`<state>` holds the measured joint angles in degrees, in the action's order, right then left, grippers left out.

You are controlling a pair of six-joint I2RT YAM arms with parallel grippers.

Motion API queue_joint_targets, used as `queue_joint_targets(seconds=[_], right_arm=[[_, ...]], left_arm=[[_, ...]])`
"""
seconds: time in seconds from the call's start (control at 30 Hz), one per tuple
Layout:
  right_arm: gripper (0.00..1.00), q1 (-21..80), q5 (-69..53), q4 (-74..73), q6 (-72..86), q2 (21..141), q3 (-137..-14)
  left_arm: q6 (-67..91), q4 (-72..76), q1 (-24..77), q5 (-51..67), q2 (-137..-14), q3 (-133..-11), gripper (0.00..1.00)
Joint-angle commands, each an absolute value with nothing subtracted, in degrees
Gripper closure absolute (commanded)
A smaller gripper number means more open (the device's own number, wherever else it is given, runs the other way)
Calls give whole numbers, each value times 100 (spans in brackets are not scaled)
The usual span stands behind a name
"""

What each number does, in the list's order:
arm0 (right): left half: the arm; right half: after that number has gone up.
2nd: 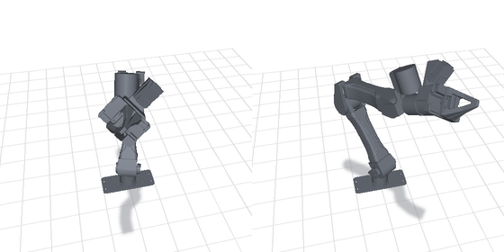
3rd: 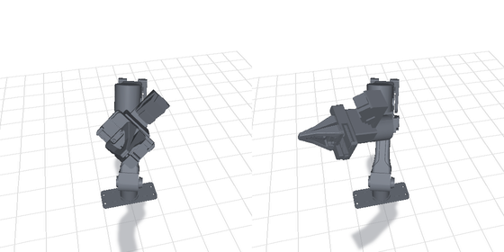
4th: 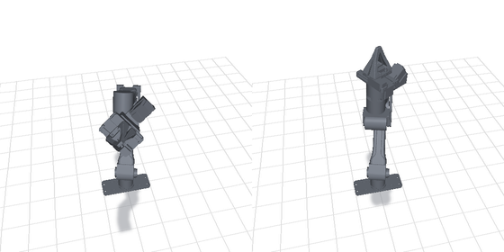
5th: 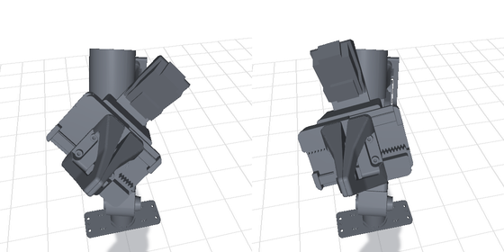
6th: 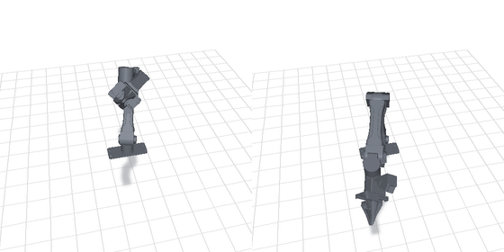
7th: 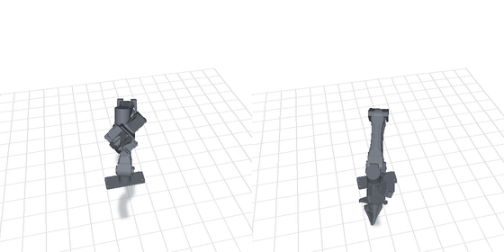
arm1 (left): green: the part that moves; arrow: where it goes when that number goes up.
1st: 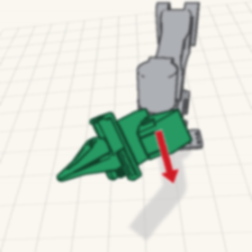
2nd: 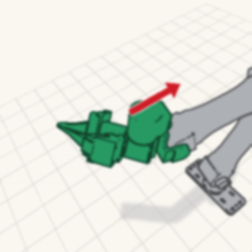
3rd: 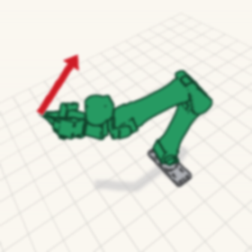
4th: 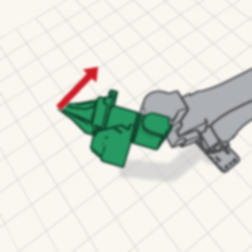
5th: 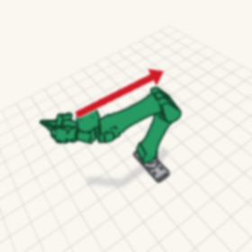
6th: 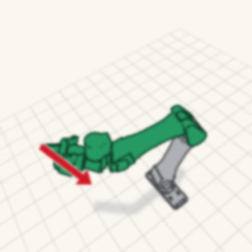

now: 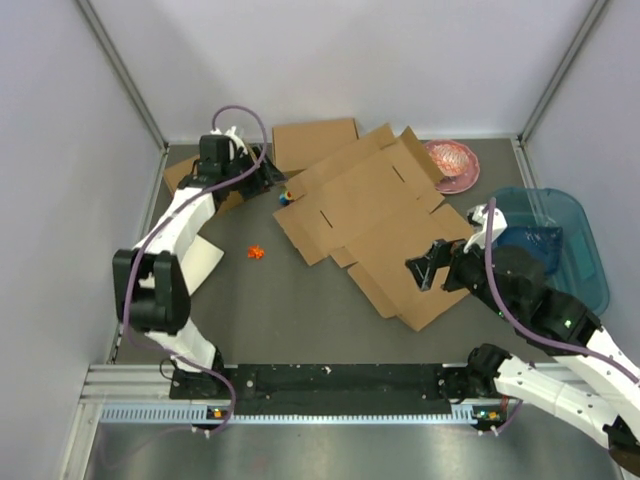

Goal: Fold the paper box

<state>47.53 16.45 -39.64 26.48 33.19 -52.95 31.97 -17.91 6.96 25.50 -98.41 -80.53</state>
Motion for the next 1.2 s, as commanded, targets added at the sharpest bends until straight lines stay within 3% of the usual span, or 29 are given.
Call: queue_joint_targets(seconds=[0.0,0.3,0.7,0.77,0.93,1.17], right_arm=[[4,4816,1845,-3911,2479,3436,-5344],[4,4816,1688,-3560,2479,3779,-5133],[4,4816,1687,-3524,2523,3762,-5107],[4,4825,1714,-3542,2522,3744,-5089],[4,4816,1767,-3577,2523,3779,-5185],[4,4816,1749,-3630,2645,3814,-5317]], left_arm=[[3471,-907,843,1681,-8310,-6634,21],[5088,753,1924,431,-7102,-3458,14],[5528,2961,1951,1054,-8920,-3392,17],[5379,3058,1942,1317,-9366,-3733,22],[5414,3444,1942,1942,-9879,-3938,58],[4835,3446,1934,2136,-9257,-3832,94]])
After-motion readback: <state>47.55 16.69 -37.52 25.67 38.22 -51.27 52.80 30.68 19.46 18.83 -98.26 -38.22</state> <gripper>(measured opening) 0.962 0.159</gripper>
